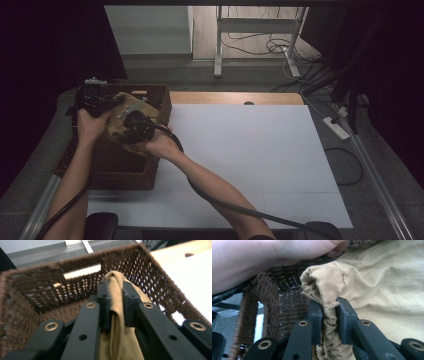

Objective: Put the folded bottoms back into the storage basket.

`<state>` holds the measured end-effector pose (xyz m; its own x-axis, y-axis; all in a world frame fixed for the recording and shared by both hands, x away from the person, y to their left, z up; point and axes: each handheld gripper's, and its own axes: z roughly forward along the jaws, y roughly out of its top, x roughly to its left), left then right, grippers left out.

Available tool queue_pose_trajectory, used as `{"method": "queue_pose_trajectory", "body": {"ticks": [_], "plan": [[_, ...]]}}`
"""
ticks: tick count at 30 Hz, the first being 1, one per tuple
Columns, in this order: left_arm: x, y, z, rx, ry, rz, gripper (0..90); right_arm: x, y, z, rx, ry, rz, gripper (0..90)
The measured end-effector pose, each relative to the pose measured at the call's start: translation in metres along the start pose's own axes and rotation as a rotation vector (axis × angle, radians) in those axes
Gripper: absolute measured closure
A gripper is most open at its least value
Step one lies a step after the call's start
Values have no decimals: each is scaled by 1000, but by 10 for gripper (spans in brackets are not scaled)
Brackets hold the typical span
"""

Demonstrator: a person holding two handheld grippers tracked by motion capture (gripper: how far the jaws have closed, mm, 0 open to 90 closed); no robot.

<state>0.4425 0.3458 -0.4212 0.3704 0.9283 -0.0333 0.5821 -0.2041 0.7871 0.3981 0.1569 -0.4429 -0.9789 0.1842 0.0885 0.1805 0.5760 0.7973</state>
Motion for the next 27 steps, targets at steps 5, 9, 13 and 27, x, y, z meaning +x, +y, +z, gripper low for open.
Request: {"method": "queue_pose_trajectory", "body": {"ticks": [5, 9, 13, 27], "plan": [[-2, -7, 15, 59, 6, 29, 771, -2, -12, 10, 34, -11, -4, 752], [-1, -11, 22, 86, 49, 20, 669, 2, -19, 17, 48, -34, -37, 640], [6, -11, 17, 70, 72, -29, 398, 3, -16, 15, 20, -3, 10, 416], [2, -12, 12, 66, -61, -110, 93, 0, -13, -8, -6, 56, 52, 179]]}}
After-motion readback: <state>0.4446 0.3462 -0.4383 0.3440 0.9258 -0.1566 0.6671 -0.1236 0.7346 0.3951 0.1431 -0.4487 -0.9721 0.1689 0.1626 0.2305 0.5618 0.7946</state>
